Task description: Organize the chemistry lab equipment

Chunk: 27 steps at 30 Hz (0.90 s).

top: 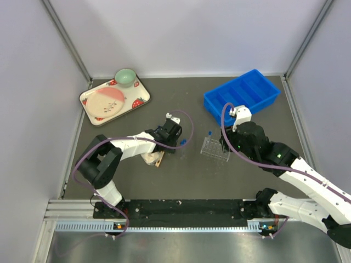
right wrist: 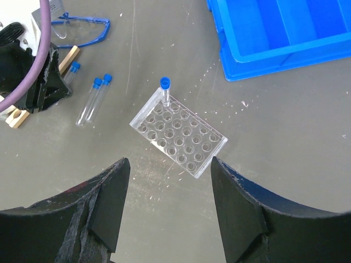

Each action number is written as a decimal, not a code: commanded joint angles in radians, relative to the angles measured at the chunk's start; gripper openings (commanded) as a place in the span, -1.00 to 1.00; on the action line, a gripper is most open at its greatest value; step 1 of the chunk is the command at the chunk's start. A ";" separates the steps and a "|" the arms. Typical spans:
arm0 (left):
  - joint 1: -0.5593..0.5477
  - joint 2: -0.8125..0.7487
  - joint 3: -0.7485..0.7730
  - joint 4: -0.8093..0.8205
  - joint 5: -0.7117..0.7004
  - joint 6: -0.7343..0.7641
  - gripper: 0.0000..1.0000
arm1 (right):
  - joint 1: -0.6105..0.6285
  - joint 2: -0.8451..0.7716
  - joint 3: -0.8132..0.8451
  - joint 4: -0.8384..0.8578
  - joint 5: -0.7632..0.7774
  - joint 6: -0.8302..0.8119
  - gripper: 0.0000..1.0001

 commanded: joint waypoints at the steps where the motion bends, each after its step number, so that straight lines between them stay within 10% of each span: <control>1: 0.004 0.016 0.014 -0.031 -0.033 -0.022 -0.31 | 0.010 -0.017 -0.004 0.018 -0.010 0.012 0.23; 9: -0.006 0.019 0.008 -0.066 -0.050 -0.039 -1.00 | 0.010 -0.017 0.003 0.017 -0.023 0.015 0.23; 18: -0.041 -0.065 0.037 -0.123 0.014 -0.007 -1.00 | 0.010 -0.039 0.032 -0.009 -0.114 0.011 0.24; 27: -0.047 -0.306 0.037 -0.143 0.384 0.036 -1.00 | 0.010 -0.085 0.031 0.010 -0.335 0.027 0.26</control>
